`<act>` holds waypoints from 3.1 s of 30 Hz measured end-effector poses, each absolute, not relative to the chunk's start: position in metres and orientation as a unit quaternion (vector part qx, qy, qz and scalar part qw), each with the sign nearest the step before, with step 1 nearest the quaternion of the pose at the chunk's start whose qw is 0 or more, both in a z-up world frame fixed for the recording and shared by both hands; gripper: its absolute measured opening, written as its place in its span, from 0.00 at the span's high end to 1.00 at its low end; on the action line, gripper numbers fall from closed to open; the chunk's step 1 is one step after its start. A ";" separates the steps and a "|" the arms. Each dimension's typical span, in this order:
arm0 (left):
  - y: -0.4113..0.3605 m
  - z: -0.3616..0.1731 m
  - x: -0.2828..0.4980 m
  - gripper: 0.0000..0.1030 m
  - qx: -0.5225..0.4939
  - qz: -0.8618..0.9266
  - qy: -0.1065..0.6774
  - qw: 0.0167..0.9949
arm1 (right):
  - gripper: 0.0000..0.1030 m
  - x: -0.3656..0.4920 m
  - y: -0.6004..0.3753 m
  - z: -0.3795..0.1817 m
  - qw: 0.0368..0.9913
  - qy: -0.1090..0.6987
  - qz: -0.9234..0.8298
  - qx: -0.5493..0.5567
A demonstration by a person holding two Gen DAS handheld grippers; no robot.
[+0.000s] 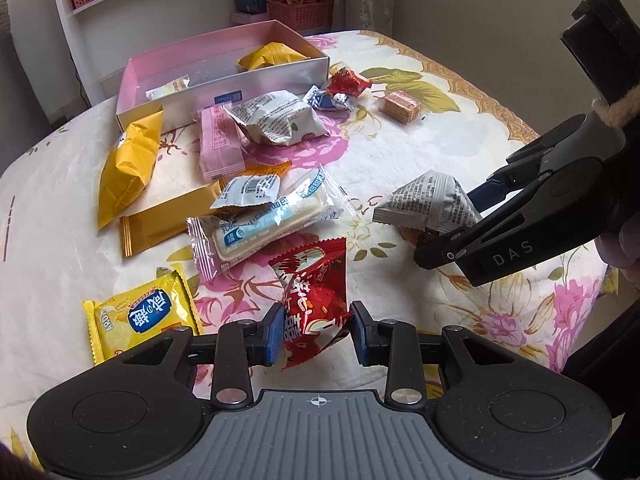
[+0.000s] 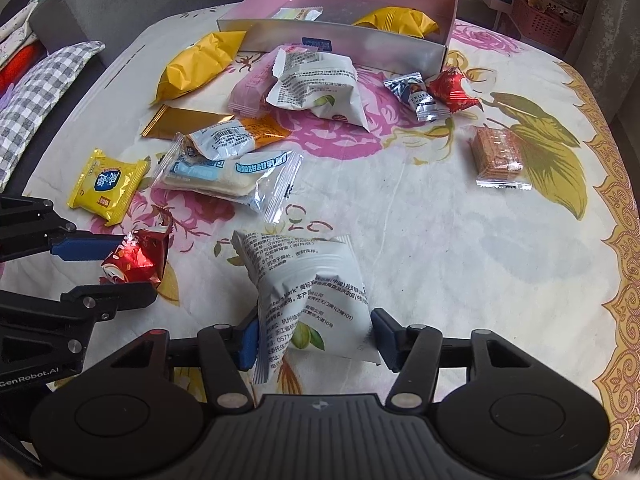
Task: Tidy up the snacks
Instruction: 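Carry the white packet and red candy into the pink box and open both tools, then lift both tools out of the pink box back over the pile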
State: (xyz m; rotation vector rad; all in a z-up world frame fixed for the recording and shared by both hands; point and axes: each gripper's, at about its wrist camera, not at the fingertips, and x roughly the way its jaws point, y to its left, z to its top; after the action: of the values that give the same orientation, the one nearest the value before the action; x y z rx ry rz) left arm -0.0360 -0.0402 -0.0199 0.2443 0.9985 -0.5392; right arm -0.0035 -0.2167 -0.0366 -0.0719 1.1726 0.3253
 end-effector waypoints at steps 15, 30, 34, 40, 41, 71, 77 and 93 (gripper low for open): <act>-0.030 0.017 -0.012 0.69 0.085 -0.232 0.424 0.871 | 0.52 0.023 -0.231 0.002 0.851 0.505 0.139 0.034; -0.019 0.043 0.046 0.69 0.036 -0.197 0.406 0.891 | 0.52 0.081 -0.224 0.030 0.872 0.458 0.135 0.110; -0.022 0.042 0.069 0.69 0.044 -0.184 0.407 0.894 | 0.52 0.102 -0.224 0.030 0.874 0.447 0.131 0.139; -0.020 0.037 0.113 0.69 0.059 -0.156 0.403 0.900 | 0.52 0.131 -0.224 0.024 0.878 0.431 0.124 0.170; -0.018 0.035 0.121 0.69 0.058 -0.151 0.402 0.901 | 0.52 0.135 -0.224 0.022 0.879 0.427 0.123 0.174; -0.026 -0.004 0.213 0.62 0.081 -0.107 0.391 0.911 | 0.26 0.178 -0.236 -0.013 0.878 0.368 0.096 0.290; -0.029 -0.004 0.207 0.33 0.096 -0.108 0.395 0.907 | 0.21 0.178 -0.240 -0.010 0.879 0.372 0.090 0.284; -0.020 0.008 0.172 0.09 0.082 -0.107 0.410 0.902 | 0.08 0.155 -0.239 0.013 0.896 0.389 0.097 0.189</act>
State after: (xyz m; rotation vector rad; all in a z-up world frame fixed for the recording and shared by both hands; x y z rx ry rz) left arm 0.1719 -0.0195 0.0081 0.1692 0.8481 -0.2216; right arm 0.1546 -0.2385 0.0130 0.3924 0.8055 0.2003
